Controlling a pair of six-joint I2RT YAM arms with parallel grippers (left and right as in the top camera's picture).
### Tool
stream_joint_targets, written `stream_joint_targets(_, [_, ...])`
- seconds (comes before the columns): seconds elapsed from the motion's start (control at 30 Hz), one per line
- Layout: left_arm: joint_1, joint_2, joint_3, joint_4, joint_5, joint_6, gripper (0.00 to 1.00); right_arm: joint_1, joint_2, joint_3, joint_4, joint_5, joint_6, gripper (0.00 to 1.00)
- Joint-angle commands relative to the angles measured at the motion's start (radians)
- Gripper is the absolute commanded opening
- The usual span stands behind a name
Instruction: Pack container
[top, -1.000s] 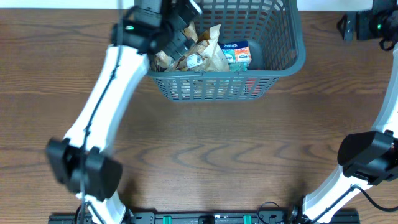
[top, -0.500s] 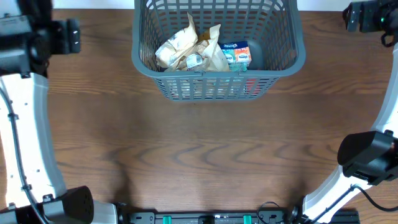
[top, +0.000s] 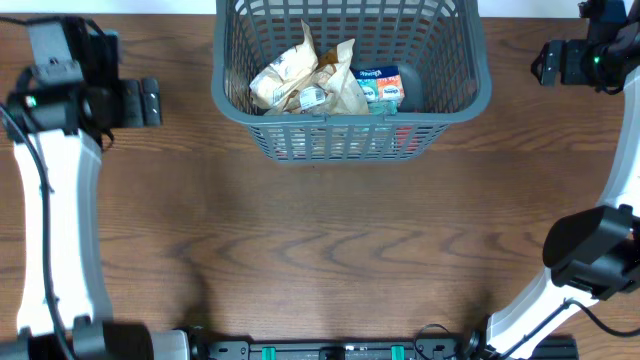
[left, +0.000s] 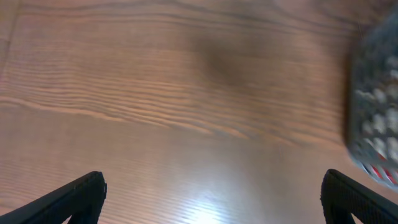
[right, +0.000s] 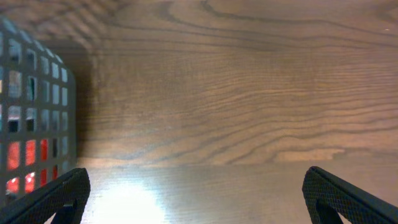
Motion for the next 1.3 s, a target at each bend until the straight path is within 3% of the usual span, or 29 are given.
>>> stream_joint_targets(0.0, [-0.025, -0.167, -0.105, 0.032, 0.068, -0.024, 0.99, -0.008, -0.135, -0.014, -0.007, 0.018, 0.034, 0.99])
stream_joint_targets(0.17, [-0.049, -0.348, -0.28, 0.066, 0.112, -0.036, 0.99, -0.008, -0.308, -0.168, 0.036, 0.035, 0.048, 0.99])
stream_joint_targets(0.43, [-0.097, -0.563, -0.473, 0.065, 0.183, -0.08, 0.99, 0.025, -0.74, -0.721, 0.241, 0.032, 0.084, 0.99])
stream_joint_targets(0.63, [-0.121, -0.689, -0.558, 0.045, 0.183, -0.093, 0.99, 0.093, -1.008, -0.984, 0.286, 0.028, 0.084, 0.99])
stream_joint_targets(0.87, [-0.124, -0.763, -0.603, 0.009, 0.181, -0.126, 0.99, 0.135, -1.143, -1.106, 0.278, 0.027, 0.08, 0.99])
stream_joint_targets(1.27, [-0.124, -0.758, -0.603, 0.003, 0.178, -0.126, 0.99, 0.142, -1.112, -1.147, 0.255, 0.028, 0.08, 0.99])
